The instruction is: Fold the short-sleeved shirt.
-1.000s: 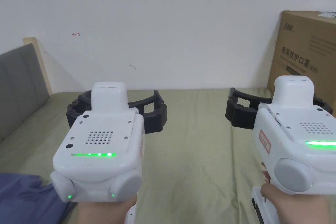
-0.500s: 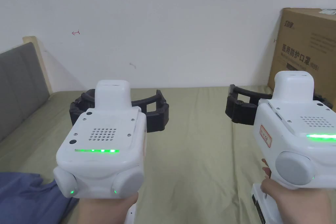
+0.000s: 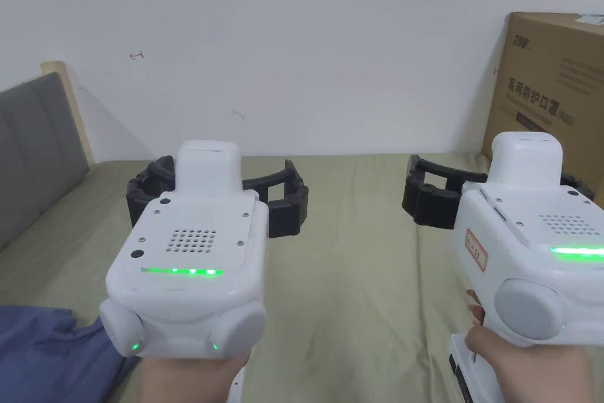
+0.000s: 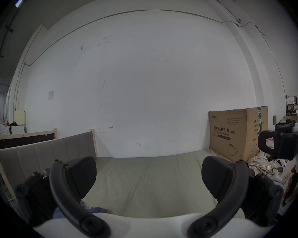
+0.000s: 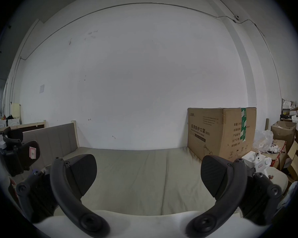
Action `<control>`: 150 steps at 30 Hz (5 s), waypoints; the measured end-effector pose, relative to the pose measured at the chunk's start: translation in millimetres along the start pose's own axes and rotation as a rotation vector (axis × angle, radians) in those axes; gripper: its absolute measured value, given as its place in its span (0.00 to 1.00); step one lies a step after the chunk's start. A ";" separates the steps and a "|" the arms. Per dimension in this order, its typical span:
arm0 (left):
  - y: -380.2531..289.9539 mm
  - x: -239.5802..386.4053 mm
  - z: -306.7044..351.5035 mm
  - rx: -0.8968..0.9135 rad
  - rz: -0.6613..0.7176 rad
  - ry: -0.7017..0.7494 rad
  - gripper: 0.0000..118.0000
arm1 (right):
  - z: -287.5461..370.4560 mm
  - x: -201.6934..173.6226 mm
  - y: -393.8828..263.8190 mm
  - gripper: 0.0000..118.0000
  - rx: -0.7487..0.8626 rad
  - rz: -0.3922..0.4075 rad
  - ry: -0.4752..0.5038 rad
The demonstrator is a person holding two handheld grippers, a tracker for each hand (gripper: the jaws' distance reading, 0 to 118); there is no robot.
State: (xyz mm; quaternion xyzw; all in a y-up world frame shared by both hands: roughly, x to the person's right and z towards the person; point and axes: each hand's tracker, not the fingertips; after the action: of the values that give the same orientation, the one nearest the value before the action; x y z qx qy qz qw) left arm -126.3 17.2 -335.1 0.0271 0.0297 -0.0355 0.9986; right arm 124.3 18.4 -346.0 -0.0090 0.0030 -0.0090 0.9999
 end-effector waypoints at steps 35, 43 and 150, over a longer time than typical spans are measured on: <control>4.1 -1.1 10.3 0.073 0.014 -0.027 1.00 | 8.4 -4.5 -0.2 1.00 0.077 0.005 -0.003; 5.2 -2.0 9.8 0.068 0.020 -0.023 1.00 | 10.1 -3.9 -1.3 1.00 0.082 0.009 -0.004; -279.2 -297.6 -58.9 -1.244 0.279 0.069 0.99 | -81.8 -225.8 -123.4 0.00 -0.497 0.126 0.590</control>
State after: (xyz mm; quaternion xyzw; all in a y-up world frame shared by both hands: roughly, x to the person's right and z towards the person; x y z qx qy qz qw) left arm -446.2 -236.9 -390.1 -0.5528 0.0731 0.1196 0.8214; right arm -104.2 -102.3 -424.1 -0.2480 0.2929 0.0512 0.9220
